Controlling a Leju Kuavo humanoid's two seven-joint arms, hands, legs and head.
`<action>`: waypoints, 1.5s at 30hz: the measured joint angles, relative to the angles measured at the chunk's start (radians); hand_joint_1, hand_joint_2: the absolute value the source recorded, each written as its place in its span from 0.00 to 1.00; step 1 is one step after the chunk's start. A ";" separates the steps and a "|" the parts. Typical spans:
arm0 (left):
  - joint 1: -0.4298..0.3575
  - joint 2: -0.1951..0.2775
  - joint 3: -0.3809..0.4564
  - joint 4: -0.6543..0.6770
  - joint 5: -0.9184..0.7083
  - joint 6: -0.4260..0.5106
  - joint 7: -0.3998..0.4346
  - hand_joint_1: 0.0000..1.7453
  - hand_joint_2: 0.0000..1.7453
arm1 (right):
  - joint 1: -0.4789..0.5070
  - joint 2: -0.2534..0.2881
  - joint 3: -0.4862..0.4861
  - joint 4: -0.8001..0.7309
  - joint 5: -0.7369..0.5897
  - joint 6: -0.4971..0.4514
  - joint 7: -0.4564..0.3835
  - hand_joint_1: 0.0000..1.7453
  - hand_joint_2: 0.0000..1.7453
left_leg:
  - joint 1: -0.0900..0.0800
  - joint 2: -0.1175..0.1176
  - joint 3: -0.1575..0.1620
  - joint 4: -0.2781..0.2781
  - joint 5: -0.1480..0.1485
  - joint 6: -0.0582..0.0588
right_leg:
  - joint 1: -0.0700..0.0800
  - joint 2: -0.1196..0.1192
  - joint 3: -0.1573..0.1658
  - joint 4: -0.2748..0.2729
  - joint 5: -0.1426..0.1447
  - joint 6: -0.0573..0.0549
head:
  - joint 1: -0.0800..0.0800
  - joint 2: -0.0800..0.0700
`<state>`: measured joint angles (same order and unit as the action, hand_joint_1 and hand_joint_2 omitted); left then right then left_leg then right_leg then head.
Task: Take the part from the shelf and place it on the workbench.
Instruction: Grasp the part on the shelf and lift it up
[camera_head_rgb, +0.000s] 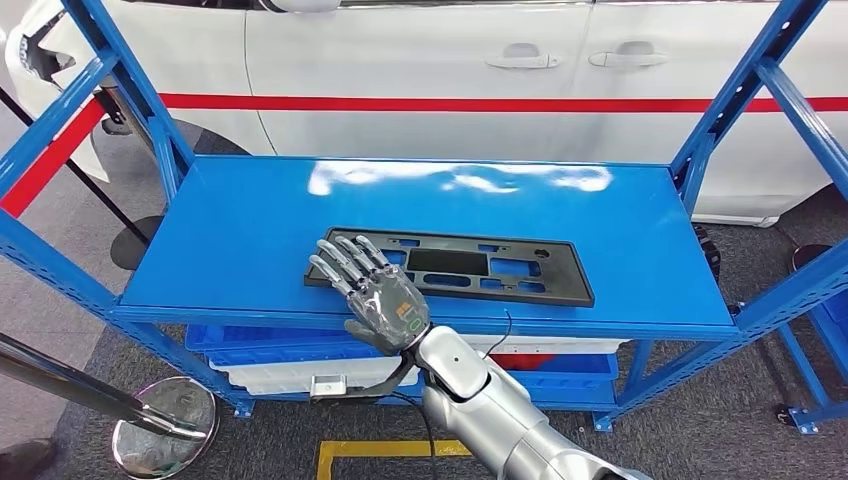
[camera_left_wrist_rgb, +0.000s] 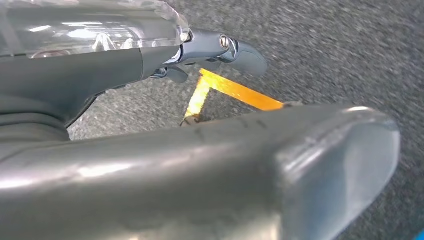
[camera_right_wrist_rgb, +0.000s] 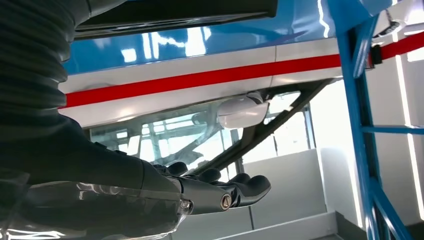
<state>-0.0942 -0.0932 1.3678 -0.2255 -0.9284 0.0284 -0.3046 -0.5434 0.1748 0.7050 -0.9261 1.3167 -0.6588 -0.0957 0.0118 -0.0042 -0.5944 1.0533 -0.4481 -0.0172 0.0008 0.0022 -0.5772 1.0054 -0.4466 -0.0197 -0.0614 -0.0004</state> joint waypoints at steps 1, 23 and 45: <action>-0.001 0.000 0.000 0.000 -0.001 -0.001 -0.001 0.00 0.00 | -0.014 0.010 0.000 0.026 0.004 0.001 0.009 0.00 1.00 | -0.001 0.000 0.014 -0.032 0.007 0.005 | 0.002 0.000 -0.002 0.002 -0.001 0.004 | 0.000 0.000; 0.001 0.006 -0.009 0.000 -0.015 -0.009 0.000 0.00 0.00 | -0.187 0.083 -0.056 0.388 0.073 -0.014 0.155 0.00 1.00 | 0.001 -0.001 -0.035 0.082 -0.075 0.000 | -0.005 -0.002 -0.012 -0.013 0.019 -0.009 | 0.000 0.000; 0.001 0.017 -0.023 0.000 -0.010 -0.022 -0.010 0.00 0.00 | -0.275 -0.045 -0.175 0.571 0.215 0.146 0.413 1.00 1.00 | 0.003 -0.004 0.019 -0.045 0.009 0.038 | -0.003 0.002 -0.068 0.106 -0.012 0.030 | 0.000 0.000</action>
<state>-0.0934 -0.0765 1.3446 -0.2254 -0.9384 0.0068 -0.3143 -0.8181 0.1293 0.5302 -0.3548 1.5318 -0.5131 0.3168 0.0152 -0.0077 -0.5754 1.0087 -0.4391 0.0212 -0.0027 0.0044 -0.6452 1.1118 -0.4589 0.0102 -0.0614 -0.0004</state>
